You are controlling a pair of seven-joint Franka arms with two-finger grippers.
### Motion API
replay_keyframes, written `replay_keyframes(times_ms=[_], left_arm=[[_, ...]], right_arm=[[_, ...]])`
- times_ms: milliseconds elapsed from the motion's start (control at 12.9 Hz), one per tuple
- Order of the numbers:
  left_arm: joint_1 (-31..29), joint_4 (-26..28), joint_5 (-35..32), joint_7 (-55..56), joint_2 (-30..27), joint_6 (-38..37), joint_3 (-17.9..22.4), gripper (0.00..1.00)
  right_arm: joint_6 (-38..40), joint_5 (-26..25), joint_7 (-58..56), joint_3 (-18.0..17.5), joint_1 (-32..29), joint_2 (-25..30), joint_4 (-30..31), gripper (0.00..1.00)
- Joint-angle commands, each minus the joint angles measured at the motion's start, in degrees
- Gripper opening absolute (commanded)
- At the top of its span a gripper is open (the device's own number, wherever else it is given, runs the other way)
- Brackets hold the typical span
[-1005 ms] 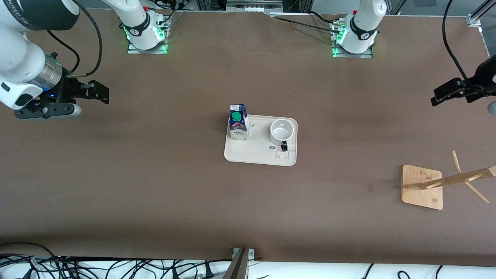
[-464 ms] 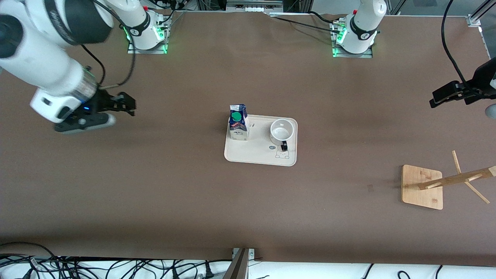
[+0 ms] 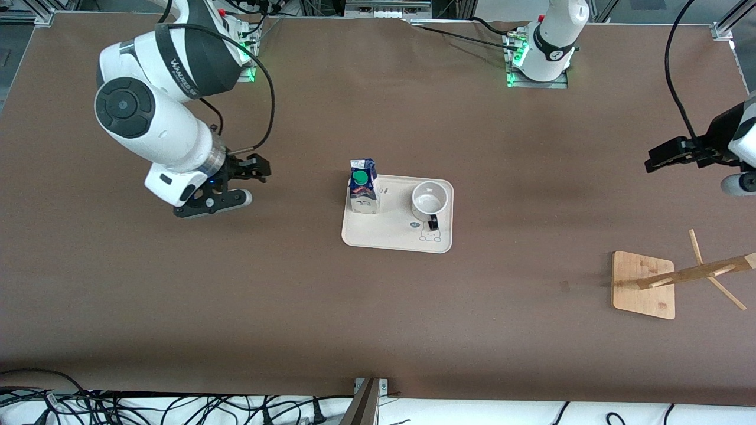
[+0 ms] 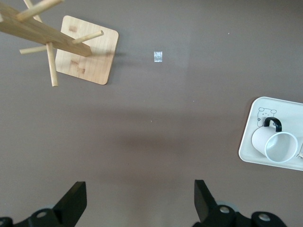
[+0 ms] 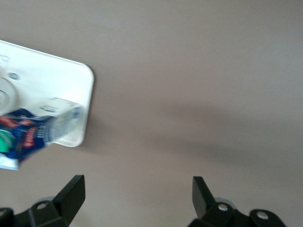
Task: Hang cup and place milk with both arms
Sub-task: 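Reach the right gripper toward the blue milk carton on the tray, then grasp the milk carton with the right gripper while the left gripper approaches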
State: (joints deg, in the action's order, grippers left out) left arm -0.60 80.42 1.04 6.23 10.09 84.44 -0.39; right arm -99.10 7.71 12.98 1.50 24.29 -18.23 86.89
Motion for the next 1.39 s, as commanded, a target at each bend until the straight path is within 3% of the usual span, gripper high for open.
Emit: replay_keyframes(times_ms=[0,309,1005,1314], left_arm=[[0.07,0.0,1.33,-0.86,1.07,0.02,-0.31,1.0],[-0.02,0.18,1.33,-0.69,1.16,-0.68,-0.31,1.0],[-0.37,-0.18,0.72,-1.39,2.13,-2.96,-0.13,1.0],[-0.46,-0.26,0.72,-1.48,2.22,-2.96,-0.05,1.0]], right_arm=[[-4.93,3.19,12.11,-0.27,5.13,-3.9,-2.08,1.0],[-13.92,3.1,24.62,-0.79,12.17,-7.95,-2.08,1.0],[-17.35,1.88,33.42,-0.53,19.82,-11.91,-1.12,1.0],[-17.27,-0.5,33.33,-0.53,20.0,-11.83,1.17,1.0]])
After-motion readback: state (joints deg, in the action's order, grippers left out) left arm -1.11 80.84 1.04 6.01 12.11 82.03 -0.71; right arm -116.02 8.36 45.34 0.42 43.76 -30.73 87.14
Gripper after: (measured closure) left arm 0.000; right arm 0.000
